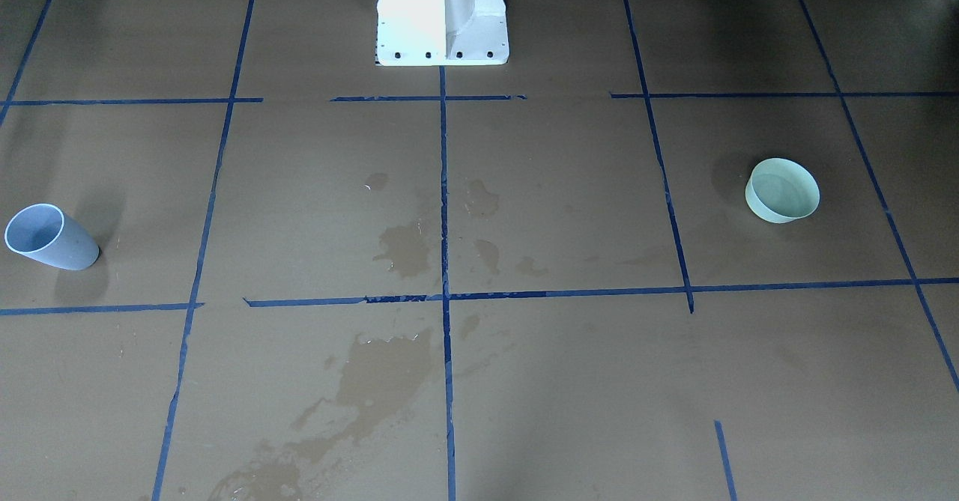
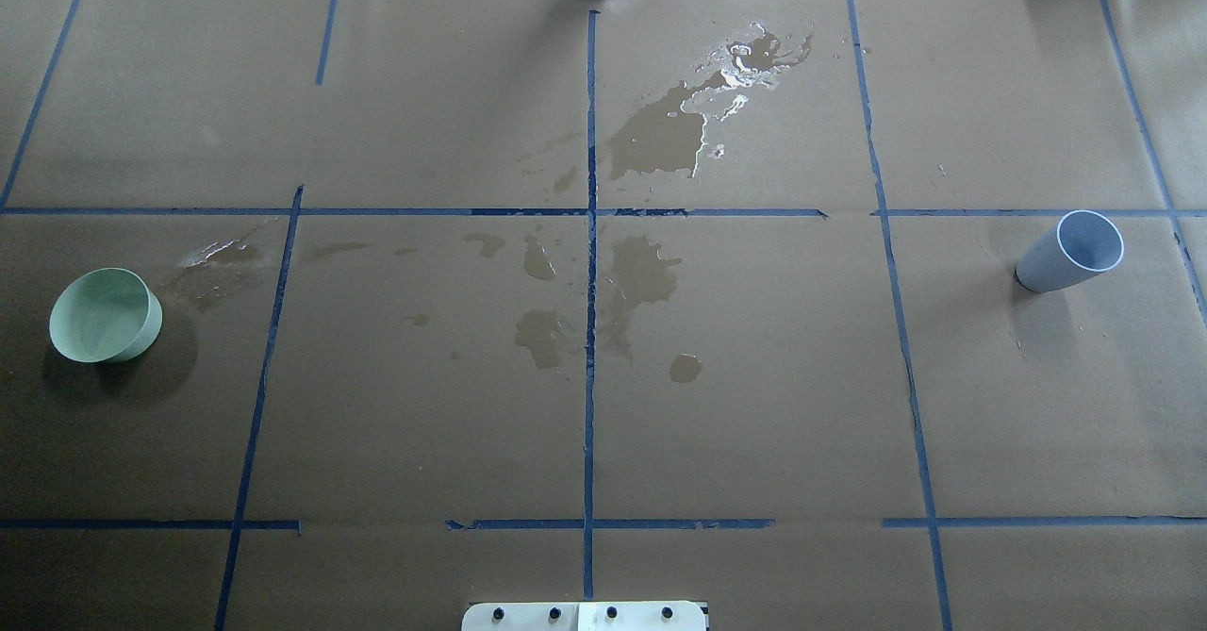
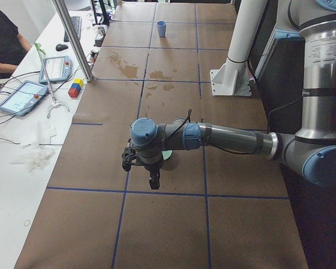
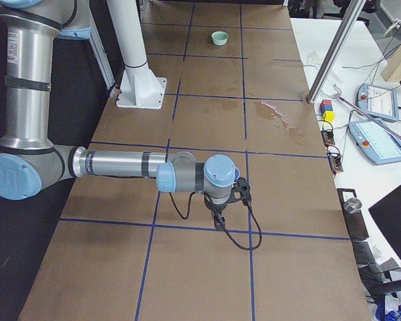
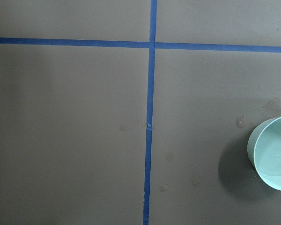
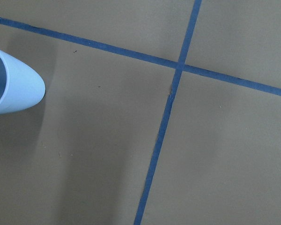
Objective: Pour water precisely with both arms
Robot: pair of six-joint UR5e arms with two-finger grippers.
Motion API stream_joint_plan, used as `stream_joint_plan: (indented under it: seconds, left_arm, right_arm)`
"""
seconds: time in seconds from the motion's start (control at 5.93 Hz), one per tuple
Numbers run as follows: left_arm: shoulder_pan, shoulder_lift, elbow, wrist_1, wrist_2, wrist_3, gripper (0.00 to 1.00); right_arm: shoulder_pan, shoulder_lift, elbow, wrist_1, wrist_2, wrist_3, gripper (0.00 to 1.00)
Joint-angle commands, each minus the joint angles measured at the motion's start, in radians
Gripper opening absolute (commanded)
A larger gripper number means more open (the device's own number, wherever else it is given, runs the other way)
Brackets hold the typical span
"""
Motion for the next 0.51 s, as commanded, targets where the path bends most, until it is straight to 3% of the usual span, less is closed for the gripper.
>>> stream_joint_plan:
  seconds: [0.0, 0.34]
  left_arm:
    - [0.0, -0.002, 0.008, 0.0, 0.0, -0.001, 1.0]
    - [0.002, -0.004, -0.008, 0.001, -0.001, 0.004, 1.0]
  right_arm:
    - [0.0, 0.013, 0.013, -0.018, 0.005, 0.014, 1.0]
    - [0.006, 0.009, 0.007, -0.052, -0.002, 0.034, 1.0]
